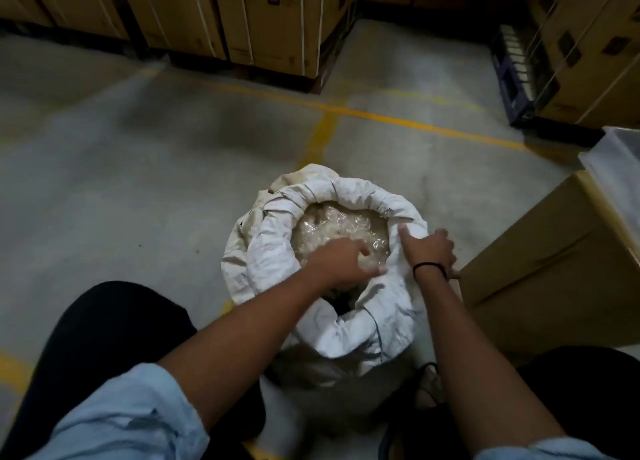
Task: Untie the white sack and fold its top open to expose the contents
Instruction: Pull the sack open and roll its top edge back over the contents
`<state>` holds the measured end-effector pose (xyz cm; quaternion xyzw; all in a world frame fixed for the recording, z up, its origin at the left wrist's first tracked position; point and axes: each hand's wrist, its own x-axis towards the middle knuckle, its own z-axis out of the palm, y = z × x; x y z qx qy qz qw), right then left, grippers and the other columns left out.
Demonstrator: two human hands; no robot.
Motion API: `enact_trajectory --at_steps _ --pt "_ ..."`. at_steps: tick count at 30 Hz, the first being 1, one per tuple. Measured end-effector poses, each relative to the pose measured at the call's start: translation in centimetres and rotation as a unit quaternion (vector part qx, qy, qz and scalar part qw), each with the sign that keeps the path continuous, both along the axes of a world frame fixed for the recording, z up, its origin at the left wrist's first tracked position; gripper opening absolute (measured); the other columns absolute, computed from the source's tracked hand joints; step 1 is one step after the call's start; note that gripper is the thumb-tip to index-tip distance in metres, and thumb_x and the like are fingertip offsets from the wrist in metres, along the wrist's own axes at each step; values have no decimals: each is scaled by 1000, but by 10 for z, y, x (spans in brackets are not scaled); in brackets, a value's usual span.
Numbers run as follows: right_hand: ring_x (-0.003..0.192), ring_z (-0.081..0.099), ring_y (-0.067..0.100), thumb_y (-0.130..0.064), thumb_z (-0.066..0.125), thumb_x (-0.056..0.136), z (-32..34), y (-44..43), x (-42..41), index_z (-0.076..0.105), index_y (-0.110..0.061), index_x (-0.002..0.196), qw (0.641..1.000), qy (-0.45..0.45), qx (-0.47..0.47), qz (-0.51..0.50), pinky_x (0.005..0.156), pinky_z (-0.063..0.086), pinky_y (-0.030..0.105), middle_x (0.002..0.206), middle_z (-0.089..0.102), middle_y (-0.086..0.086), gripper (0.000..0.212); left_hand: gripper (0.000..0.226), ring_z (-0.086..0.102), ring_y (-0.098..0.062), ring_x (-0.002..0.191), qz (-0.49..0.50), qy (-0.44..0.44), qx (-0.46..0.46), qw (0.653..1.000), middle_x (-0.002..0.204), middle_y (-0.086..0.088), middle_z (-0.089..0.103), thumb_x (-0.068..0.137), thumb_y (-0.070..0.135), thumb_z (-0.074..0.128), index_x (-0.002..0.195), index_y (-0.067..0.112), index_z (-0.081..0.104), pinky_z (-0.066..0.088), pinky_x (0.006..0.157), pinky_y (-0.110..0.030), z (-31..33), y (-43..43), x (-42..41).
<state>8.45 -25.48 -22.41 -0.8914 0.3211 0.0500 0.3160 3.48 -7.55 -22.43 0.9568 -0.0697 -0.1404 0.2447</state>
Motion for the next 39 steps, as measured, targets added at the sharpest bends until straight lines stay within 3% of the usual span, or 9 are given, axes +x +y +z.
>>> enact_trajectory --at_steps 3,6,11,14,19,26,32,35,39 --pt "139 30 47 -85 64 62 8 17 -21 10 -19 156 998 55 6 14 109 18 75 158 23 18 127 74 67 -28 97 -58 53 9 997 103 -8 69 83 83 51 111 15 61 51 82 -36 -13 -22 -34" --pt "142 20 53 -83 71 56 8 23 -38 -10 -20 157 995 95 31 -12 108 20 77 162 6 19 144 76 63 -33 116 -44 84 -30 995 129 -15 65 90 75 52 134 13 55 45 90 -35 -13 -29 -53" --pt "137 37 48 -75 74 65 -7 16 -64 -19 -11 154 991 92 97 -31 109 34 66 155 25 27 143 96 58 -25 128 -53 105 -117 986 148 -4 55 79 78 64 152 22 39 46 104 -33 -2 -29 -71" --pt "136 44 45 -60 73 79 -9 10 -65 7 0 154 988 40 134 -64 108 40 59 151 39 26 117 111 53 -24 133 -75 98 -106 987 154 -2 47 73 73 75 157 22 24 44 105 -33 -7 -29 -82" --pt "98 62 26 -27 64 94 22 -30 -55 57 -5 132 911 -37 408 -42 78 49 29 111 60 6 44 129 57 -37 121 -93 22 3 995 149 -13 38 64 58 85 157 34 -2 51 97 -44 -26 -30 -96" --pt "90 67 35 -29 79 69 1 -52 -37 58 14 118 838 -6 534 -110 102 48 47 95 70 19 68 113 59 -37 106 -80 -77 84 990 118 -13 61 71 25 77 158 26 5 54 82 -44 -37 -16 -100" --pt "86 66 35 -16 65 80 2 -33 -65 64 11 118 786 -125 575 -190 89 53 39 116 67 22 46 48 68 -30 64 -88 -184 224 953 74 -4 68 69 11 73 115 16 60 46 55 -35 -36 -27 -108" --pt "106 63 36 -28 74 78 -1 -15 -65 49 5 138 838 -114 473 -246 84 54 34 138 56 25 73 32 62 -27 53 -85 -209 252 941 64 -3 62 70 16 75 102 17 67 43 52 -33 -39 -33 -112" --pt "126 46 47 -57 77 74 2 34 -81 11 -8 155 960 -95 157 -209 102 40 56 146 37 25 115 32 58 -27 52 -81 -220 251 939 63 -6 60 76 16 60 105 15 73 44 54 -32 -46 -47 -121"
